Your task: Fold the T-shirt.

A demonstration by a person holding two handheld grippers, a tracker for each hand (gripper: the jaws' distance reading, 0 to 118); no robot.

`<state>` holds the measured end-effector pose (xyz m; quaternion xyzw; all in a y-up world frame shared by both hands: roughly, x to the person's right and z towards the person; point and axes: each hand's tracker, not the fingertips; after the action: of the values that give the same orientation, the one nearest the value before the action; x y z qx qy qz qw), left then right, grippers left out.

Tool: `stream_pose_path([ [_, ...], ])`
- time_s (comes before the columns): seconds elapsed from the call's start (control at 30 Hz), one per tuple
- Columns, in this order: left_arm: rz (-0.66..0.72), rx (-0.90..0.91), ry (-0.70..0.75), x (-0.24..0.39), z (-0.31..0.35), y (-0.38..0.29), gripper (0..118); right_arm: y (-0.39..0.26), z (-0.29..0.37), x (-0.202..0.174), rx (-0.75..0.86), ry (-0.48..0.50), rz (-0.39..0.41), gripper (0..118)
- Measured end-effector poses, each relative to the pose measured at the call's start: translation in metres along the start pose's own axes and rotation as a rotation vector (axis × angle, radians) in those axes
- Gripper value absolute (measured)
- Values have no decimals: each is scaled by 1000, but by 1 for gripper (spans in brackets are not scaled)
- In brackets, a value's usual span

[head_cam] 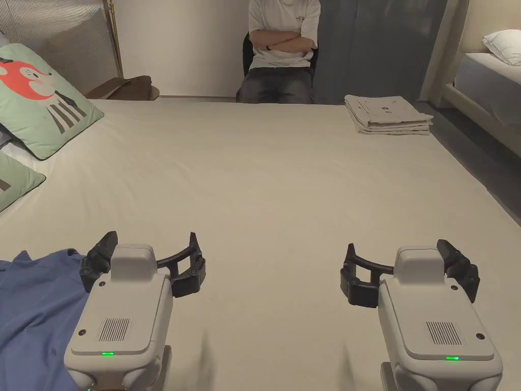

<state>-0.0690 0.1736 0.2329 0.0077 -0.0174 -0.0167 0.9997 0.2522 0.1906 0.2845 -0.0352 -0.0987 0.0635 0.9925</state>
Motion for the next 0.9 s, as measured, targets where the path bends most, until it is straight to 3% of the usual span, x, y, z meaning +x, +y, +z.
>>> stream_pose_path([
  [0.9,1,12,-4,2,2,9,110,3,0,-1,15,5,0,117],
])
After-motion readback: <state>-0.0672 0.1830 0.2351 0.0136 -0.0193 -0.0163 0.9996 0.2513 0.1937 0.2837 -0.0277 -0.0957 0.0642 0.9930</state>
